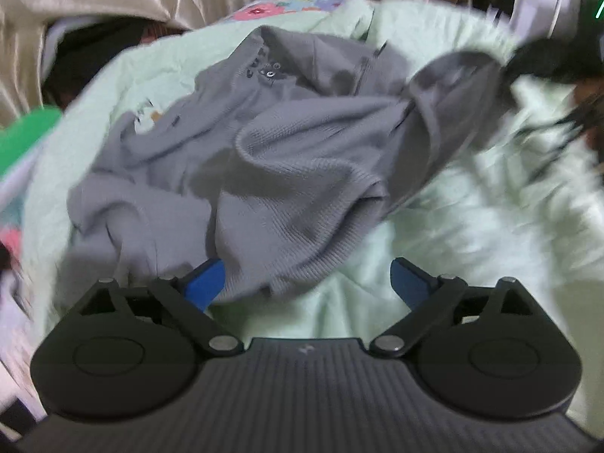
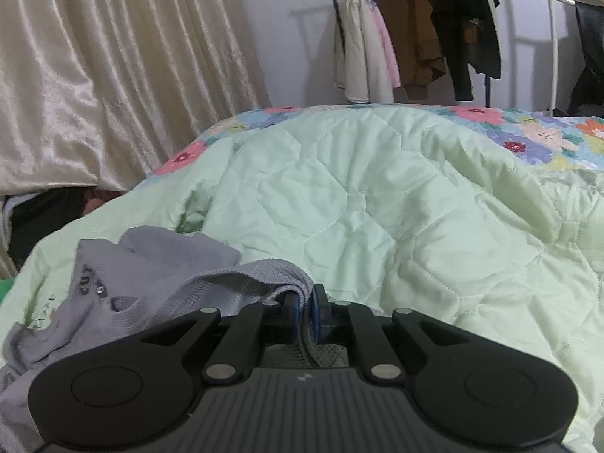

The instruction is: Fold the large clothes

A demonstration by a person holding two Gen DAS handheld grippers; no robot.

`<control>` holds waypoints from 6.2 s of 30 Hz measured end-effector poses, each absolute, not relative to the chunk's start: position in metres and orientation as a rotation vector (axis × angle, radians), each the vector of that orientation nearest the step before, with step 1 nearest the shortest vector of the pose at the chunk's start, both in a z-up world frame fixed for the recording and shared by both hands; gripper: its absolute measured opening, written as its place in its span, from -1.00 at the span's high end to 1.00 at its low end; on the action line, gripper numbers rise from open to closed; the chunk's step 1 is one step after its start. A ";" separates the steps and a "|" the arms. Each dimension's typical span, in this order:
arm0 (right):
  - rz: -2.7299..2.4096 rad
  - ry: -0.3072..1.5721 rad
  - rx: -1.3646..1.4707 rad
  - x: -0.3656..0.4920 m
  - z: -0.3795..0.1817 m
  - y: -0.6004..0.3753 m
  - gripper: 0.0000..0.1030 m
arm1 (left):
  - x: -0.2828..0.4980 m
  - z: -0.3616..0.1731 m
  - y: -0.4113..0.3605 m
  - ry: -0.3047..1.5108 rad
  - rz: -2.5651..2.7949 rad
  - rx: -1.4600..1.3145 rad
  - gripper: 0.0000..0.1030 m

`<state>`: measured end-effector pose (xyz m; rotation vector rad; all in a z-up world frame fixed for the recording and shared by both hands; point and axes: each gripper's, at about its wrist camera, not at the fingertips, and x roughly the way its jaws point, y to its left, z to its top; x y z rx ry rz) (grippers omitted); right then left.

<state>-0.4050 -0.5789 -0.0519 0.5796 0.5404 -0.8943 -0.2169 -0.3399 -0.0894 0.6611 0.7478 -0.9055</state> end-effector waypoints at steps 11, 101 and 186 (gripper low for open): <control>-0.786 0.586 0.559 -0.419 -0.046 -0.574 0.86 | -0.155 -0.082 -0.362 0.852 -0.896 0.462 0.74; -0.851 1.018 0.116 -0.600 -0.033 -0.262 -0.36 | -0.271 -0.137 -0.328 0.523 -0.814 1.129 -0.04; -0.483 0.188 0.878 -0.616 -0.048 -0.594 0.90 | -0.126 0.110 -0.444 0.522 -1.073 0.083 0.83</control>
